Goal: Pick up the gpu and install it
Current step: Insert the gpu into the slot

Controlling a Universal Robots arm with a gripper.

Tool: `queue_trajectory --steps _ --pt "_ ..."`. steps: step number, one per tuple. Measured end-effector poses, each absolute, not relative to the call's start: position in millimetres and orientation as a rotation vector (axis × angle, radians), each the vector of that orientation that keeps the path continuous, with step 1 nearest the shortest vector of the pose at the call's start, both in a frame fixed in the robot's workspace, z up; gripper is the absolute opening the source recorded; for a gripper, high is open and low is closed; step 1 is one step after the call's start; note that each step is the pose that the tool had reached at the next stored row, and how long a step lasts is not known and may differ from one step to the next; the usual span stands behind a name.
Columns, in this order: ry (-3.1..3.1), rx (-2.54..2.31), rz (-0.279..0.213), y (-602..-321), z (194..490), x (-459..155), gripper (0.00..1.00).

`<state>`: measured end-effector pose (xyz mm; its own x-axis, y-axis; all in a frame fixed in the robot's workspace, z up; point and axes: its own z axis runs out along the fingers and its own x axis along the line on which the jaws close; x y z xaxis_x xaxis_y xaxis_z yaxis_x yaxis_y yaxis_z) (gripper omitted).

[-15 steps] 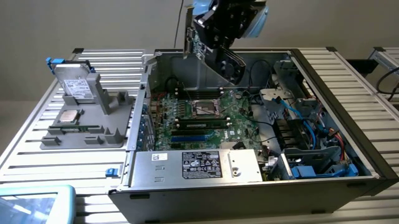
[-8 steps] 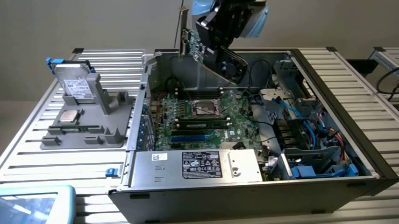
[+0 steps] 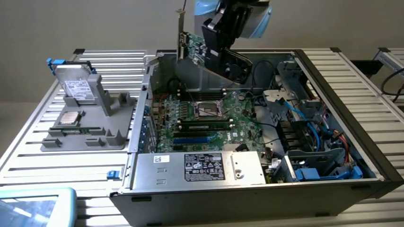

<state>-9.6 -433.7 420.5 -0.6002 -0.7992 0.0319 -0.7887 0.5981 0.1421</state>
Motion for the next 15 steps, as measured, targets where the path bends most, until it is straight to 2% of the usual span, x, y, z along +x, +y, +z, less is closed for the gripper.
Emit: queue_trajectory --steps 15 --pt "-2.505 1.709 -0.153 -433.7 419.7 -9.5 0.28"
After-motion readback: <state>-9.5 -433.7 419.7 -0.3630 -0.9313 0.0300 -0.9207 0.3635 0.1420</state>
